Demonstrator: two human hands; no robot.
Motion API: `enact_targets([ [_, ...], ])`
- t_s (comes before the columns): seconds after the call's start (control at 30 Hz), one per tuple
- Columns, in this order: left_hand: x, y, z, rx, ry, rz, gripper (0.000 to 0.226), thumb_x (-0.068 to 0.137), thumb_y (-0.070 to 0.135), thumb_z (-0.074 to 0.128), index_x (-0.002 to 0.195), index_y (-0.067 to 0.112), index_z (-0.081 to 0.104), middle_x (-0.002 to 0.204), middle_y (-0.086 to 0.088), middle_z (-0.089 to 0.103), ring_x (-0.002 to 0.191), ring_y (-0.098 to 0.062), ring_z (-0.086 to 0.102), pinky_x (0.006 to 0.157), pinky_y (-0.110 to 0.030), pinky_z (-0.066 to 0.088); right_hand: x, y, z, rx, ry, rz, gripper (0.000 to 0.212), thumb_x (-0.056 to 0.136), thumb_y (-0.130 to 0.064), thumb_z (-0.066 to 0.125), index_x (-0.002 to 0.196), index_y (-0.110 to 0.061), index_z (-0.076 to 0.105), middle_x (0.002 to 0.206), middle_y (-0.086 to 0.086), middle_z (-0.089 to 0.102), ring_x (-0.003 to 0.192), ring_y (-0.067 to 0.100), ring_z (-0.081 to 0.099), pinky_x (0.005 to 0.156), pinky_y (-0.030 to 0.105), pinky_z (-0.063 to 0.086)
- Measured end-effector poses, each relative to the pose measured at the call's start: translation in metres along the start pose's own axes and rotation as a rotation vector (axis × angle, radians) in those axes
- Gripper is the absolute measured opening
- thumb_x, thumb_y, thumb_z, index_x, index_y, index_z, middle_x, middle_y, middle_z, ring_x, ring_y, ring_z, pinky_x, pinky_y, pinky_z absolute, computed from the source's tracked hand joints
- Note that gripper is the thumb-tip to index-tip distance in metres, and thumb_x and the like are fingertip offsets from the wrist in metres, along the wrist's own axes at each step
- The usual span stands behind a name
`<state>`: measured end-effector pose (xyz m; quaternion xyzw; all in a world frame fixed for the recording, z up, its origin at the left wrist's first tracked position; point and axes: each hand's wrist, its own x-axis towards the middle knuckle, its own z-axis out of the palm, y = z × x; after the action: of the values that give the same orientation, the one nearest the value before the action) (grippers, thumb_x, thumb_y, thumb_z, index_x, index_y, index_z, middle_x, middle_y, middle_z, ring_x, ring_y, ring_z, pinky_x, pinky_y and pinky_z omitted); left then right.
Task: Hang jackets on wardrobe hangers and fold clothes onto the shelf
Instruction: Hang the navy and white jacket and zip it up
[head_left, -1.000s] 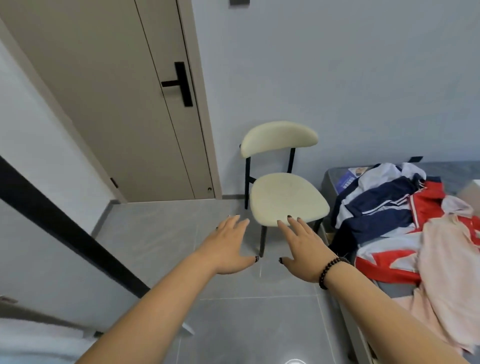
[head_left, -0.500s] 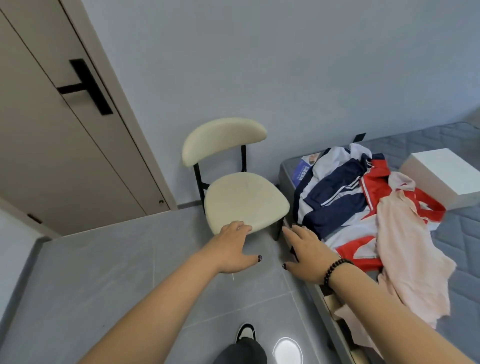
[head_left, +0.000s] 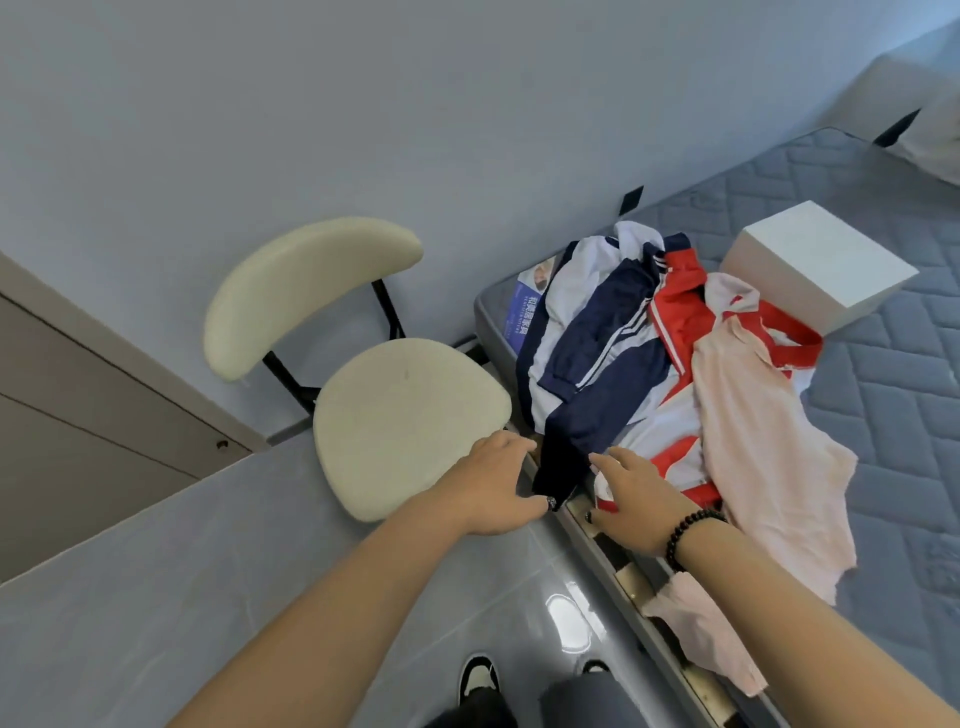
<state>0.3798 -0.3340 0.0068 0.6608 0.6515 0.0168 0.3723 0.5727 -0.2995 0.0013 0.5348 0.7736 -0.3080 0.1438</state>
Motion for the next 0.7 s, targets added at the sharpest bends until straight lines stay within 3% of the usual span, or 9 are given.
enact_targets([
  [0.23, 0.102, 0.037, 0.030, -0.047, -0.087, -0.045, 0.071, 0.088, 0.039, 0.061, 0.149, 0.017, 0.029, 0.154, -0.001, 0.026, 0.141, -0.020, 0.026, 0.114, -0.036, 0.028, 0.064, 0.096, -0.017, 0.050, -0.100, 0.066, 0.068, 0.091, -0.028, 0.054, 0.149, -0.015, 0.021, 0.156, 0.008, 0.016, 0.142, 0.028, 0.021, 0.114, 0.037, 0.026],
  [0.53, 0.248, 0.068, 0.116, -0.226, -0.164, -0.239, 0.056, 0.089, 0.033, 0.059, 0.139, 0.016, 0.039, 0.143, -0.003, 0.036, 0.128, -0.021, 0.039, 0.107, -0.037, 0.037, 0.160, 0.216, -0.021, 0.089, -0.228, 0.054, 0.068, 0.091, -0.027, 0.056, 0.149, -0.013, 0.022, 0.154, 0.008, 0.020, 0.141, 0.026, 0.024, 0.115, 0.034, 0.024],
  [0.7, 0.320, 0.066, 0.168, -0.294, -0.158, -0.374, 0.065, 0.090, 0.030, 0.059, 0.146, 0.013, 0.031, 0.147, -0.007, 0.031, 0.131, -0.025, 0.039, 0.106, -0.037, 0.037, 0.212, 0.266, -0.011, 0.126, -0.250, 0.055, 0.068, 0.093, -0.025, 0.054, 0.150, -0.011, 0.019, 0.152, 0.008, 0.022, 0.139, 0.025, 0.028, 0.112, 0.032, 0.028],
])
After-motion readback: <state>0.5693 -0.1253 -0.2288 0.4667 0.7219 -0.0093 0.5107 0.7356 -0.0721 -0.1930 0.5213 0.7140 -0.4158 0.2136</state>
